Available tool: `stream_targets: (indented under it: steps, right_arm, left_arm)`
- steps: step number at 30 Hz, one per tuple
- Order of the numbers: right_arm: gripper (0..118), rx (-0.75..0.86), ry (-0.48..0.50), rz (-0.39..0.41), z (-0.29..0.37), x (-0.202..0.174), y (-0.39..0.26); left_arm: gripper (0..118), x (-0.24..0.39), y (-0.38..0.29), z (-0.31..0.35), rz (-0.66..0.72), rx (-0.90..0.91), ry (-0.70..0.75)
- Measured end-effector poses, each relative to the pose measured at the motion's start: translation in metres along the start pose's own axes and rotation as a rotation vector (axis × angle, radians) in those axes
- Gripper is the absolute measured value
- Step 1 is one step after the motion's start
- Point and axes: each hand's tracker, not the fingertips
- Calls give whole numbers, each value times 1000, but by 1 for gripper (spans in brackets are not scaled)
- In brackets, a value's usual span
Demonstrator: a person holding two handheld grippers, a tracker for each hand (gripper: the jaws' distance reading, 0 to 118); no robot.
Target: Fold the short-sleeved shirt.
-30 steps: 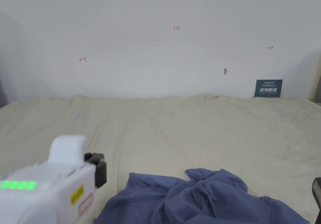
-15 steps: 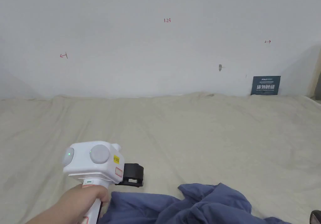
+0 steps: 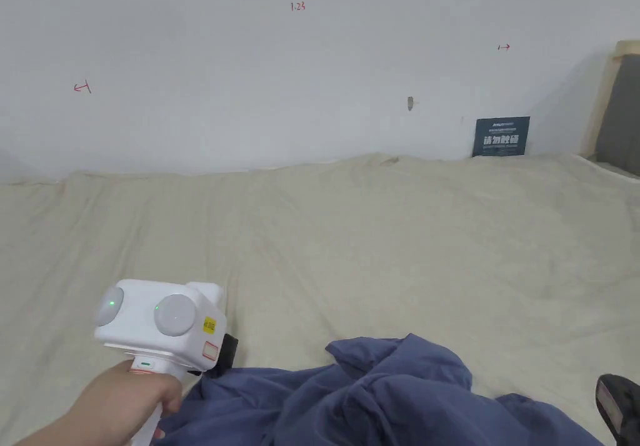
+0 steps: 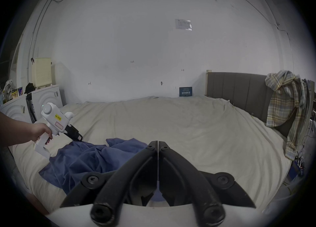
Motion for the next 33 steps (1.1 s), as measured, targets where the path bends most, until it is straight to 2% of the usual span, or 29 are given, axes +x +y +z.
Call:
stream_targets:
  steps: [3,6,8,9,10,11,12,13,15,18,19,20,21,23,24,27,28,30,31,33]
  right_arm:
    - [0,22,14,28,-10,0,19]
    - [0,-5,57,83,-49,-5,53]
    - [0,-117,121,103,-92,-12,76]
    - [0,-214,162,81,-118,-16,85]
    - [10,-290,185,34,-145,-20,90]
    - [34,-400,225,-15,-178,-20,95]
    - [67,-520,251,-61,-201,-22,95]
    - [92,-661,248,-113,-236,-26,89]
    - [92,-874,211,-190,-283,-28,72]
    - [90,-1004,84,-148,-322,-32,39]
    - [83,-1015,49,-136,-330,-31,29]
    - [72,-1014,22,-123,-334,-31,23]
    - [57,-1004,61,-124,-332,-32,22]
    - [9,-989,123,-101,-323,-36,18]
    - [3,-976,154,-77,-321,-39,17]
    - [2,-948,203,16,-307,-47,17]
    - [2,-931,212,26,-303,-46,21]
    - [2,-865,217,-9,-291,-39,32]
    - [2,-822,212,-70,-281,-32,43]
    - [2,-764,212,-134,-257,-19,62]
  left_arm:
    - [9,-8,-1,10,10,16,-5]
    - [9,-12,-2,17,44,27,-24]
    - [9,-10,-4,23,40,37,-26]
    - [9,-9,-5,25,36,40,-27]
    - [9,-9,-6,27,31,39,-37]
    - [9,-9,-7,29,23,36,-43]
    - [9,-6,-7,29,17,36,-43]
    - [9,-6,-7,30,10,34,-41]
    - [9,-8,-9,32,8,39,-46]
    - [9,-8,-13,34,35,39,-70]
    - [9,-9,-14,34,47,37,-79]
    - [9,-7,-13,33,58,35,-88]
    - [9,-7,-14,32,58,28,-90]
    - [9,-7,-16,28,58,15,-91]
    - [9,-7,-17,26,58,0,-92]
    - [9,-9,-20,21,83,-30,-115]
    - [9,-10,-23,21,93,-28,-112]
    - [9,-12,-24,25,115,-17,-109]
    - [9,-14,-23,30,136,4,-121]
    - [9,-19,-26,45,159,25,-142]
